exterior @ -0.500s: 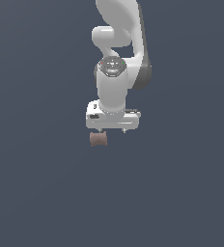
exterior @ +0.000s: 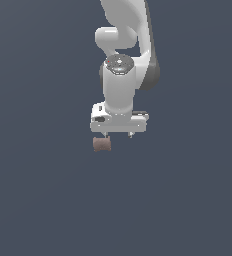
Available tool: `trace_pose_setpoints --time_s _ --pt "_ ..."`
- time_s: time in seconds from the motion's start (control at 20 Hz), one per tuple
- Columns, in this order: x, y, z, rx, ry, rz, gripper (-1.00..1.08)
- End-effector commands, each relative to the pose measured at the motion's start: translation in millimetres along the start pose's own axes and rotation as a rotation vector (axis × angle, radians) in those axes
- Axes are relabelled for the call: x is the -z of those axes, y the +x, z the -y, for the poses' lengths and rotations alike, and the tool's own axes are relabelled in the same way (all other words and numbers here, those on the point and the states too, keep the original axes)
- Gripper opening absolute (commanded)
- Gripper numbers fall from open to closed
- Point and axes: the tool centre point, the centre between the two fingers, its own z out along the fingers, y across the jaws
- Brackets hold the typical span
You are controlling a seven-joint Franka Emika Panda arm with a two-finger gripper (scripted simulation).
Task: Pick up the object and move it to a goal position.
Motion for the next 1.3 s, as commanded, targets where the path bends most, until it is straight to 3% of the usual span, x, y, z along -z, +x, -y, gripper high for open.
trace_pose_setpoints --time_s 0.0,0.6,1.25 --pt "3.0 1.2 2.5 0.007 0.001 -0.007 1.0" --pt "-1.5 -0.6 -1.2 -0.069 0.003 -0.004 1.0" --pt "-18.5 -8.2 -16.8 -0.389 0.007 0.005 1.0"
